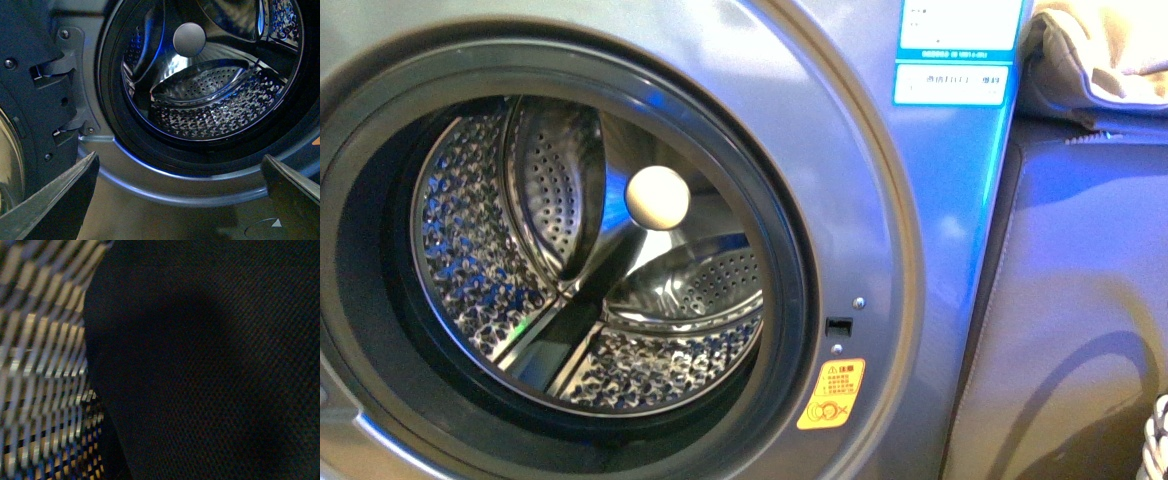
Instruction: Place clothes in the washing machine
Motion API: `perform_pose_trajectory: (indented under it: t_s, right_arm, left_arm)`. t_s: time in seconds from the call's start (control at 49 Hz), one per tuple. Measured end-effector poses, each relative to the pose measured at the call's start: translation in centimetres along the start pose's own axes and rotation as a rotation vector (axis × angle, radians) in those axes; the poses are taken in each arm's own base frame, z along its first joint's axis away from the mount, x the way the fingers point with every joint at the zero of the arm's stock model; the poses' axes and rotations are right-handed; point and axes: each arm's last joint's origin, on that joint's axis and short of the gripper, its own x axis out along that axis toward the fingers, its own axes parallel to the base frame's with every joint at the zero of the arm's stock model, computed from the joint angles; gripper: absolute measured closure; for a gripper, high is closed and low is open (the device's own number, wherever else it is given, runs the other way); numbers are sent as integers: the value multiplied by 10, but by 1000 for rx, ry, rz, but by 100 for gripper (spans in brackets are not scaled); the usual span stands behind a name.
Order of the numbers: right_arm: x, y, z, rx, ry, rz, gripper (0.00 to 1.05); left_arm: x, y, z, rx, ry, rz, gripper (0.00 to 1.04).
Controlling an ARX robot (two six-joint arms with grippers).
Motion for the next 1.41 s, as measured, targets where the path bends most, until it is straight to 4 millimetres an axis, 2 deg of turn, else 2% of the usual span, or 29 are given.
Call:
perform_pose_trajectory:
  t_s: [0.224,0.326,0.571,0.632,0.836,0.979,1.122,1.224,1.407]
  right_arm:
    - [-36,29,20,-47,-85,74,92]
    - [-59,43,33,-73,-148,112,92]
    - [-99,62,50,-111,-247,167,92]
    - [-115,69,58,-128,-289,190,92]
    - [-148,84,79,-172,-380,224,92]
    - [-177,96,100,-217,-459,243,92]
    - [-215,113,128,-281,-576,253,92]
    - [-232,122,141,-313,-631,254,92]
    - [-280,152,173,-396,-771,255,92]
  left_arm:
    - [0,0,0,0,0,0,6]
    - [0,0,0,0,0,0,6]
    - [0,0,0,0,0,0,6]
    - [0,0,0,0,0,0,6]
    - [0,0,0,0,0,0,6]
    - [0,0,0,0,0,0,6]
    - [0,0,0,0,0,0,6]
    - [0,0,0,0,0,0,6]
    - [0,0,0,0,0,0,6]
